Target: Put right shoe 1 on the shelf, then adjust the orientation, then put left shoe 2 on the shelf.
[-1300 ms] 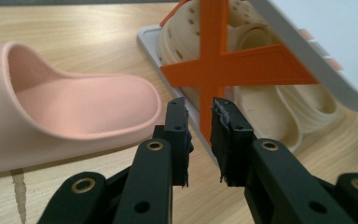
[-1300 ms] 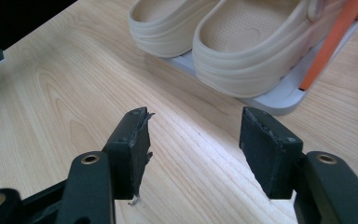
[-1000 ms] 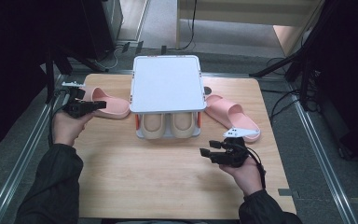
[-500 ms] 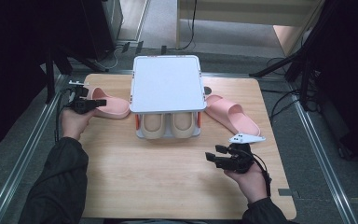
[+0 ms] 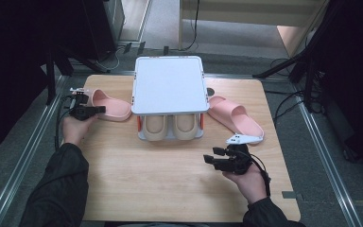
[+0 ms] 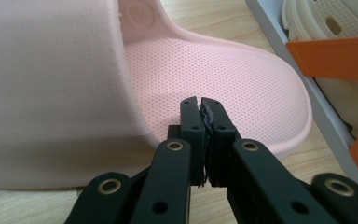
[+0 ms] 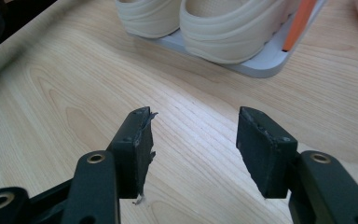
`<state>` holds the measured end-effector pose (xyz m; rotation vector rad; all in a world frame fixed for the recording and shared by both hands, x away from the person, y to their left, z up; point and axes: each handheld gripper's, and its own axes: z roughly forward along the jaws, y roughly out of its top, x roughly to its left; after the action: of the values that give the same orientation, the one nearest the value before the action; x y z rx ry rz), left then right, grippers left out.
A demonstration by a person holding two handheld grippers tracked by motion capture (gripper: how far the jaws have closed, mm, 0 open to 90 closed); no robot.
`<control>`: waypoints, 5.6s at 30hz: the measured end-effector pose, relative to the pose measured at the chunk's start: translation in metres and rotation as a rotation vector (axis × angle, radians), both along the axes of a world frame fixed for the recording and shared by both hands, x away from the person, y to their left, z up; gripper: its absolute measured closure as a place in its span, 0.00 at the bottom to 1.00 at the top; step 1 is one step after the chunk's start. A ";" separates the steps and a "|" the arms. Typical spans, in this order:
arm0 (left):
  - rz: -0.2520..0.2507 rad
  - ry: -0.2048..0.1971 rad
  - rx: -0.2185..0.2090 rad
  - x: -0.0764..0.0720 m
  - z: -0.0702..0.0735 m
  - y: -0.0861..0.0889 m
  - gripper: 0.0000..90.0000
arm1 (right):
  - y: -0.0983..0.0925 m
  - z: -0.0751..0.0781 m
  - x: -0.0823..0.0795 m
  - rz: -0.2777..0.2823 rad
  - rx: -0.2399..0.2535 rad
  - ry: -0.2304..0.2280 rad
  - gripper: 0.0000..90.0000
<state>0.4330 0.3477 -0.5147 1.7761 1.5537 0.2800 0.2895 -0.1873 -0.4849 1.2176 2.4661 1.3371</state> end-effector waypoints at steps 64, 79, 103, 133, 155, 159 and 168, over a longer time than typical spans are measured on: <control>0.136 -0.012 0.009 -0.041 0.003 0.065 0.42 | 0.015 0.002 0.012 0.046 -0.011 -0.016 0.50; 0.153 -0.015 0.046 -0.027 -0.002 0.059 0.61 | 0.002 0.001 0.003 -0.004 -0.009 -0.015 0.50; 0.177 0.057 -0.041 -0.028 0.012 0.055 0.90 | 0.006 0.000 0.005 0.008 -0.012 -0.015 0.50; 0.099 0.108 -0.064 -0.006 0.087 0.012 0.88 | 0.018 0.001 0.007 0.053 -0.003 -0.024 0.50; 0.046 0.021 -0.004 0.024 0.185 -0.040 0.87 | 0.025 0.002 0.013 0.089 -0.008 -0.026 0.50; 0.034 0.037 0.013 0.032 0.194 -0.056 0.86 | 0.026 0.002 0.012 0.095 -0.010 -0.028 0.50; -0.017 0.056 0.060 0.061 0.199 -0.103 0.85 | 0.026 0.004 0.012 0.099 -0.014 -0.041 0.50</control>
<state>0.4940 0.2444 -0.3159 1.8574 1.5833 0.2736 0.3011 -0.1618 -0.4814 1.0672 2.5333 1.3511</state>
